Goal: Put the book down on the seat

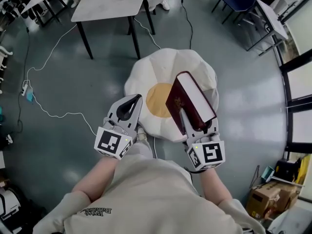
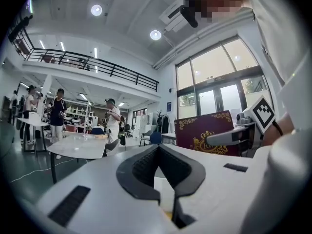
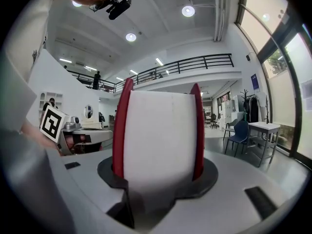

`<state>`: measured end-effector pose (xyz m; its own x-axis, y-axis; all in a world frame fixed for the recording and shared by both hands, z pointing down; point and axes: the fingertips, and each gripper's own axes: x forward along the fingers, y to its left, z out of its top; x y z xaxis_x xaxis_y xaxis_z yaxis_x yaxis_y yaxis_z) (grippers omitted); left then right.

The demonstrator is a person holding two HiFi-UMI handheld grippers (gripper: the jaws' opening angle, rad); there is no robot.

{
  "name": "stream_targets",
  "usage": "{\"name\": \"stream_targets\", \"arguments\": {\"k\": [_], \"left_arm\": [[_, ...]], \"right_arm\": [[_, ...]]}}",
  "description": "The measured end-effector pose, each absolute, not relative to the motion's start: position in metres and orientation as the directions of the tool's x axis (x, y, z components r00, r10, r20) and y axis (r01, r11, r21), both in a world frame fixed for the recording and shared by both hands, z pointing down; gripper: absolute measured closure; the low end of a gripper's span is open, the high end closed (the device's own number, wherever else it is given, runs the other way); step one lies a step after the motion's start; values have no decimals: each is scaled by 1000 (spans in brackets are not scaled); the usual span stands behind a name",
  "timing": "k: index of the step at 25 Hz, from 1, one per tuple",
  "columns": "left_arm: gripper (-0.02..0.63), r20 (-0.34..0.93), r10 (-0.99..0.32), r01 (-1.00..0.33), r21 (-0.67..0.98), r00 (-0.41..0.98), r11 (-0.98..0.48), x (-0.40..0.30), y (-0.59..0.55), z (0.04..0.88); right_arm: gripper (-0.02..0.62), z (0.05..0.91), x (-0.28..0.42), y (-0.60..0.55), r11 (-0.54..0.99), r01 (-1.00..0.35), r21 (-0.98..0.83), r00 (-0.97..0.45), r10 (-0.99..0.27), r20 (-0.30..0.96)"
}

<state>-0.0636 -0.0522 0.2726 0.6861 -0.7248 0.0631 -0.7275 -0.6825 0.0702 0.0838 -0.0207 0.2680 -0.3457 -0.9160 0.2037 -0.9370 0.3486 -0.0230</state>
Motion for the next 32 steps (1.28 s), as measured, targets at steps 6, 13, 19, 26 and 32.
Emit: {"name": "stream_targets", "arguments": {"k": [6, 13, 19, 26, 32], "left_arm": [[603, 75, -698, -702, 79, 712, -707, -96, -97, 277], [603, 92, -717, -723, 87, 691, -685, -121, -123, 288], [603, 119, -739, -749, 104, 663, -655, -128, -130, 295], [603, 106, -772, -779, 92, 627, -620, -124, -131, 284], [603, 112, -768, -776, 85, 630, -625, -109, -139, 286]], "right_arm": [[383, 264, 46, -73, 334, -943, -11, -328, -921, 211], [383, 270, 18, -103, 360, -933, -23, -356, -906, 228], [383, 276, 15, -113, 383, -923, -33, -379, -893, 243], [383, 277, 24, -123, 414, -910, -39, -410, -878, 247], [383, 285, 40, -131, 403, -914, -49, -400, -874, 274]]}}
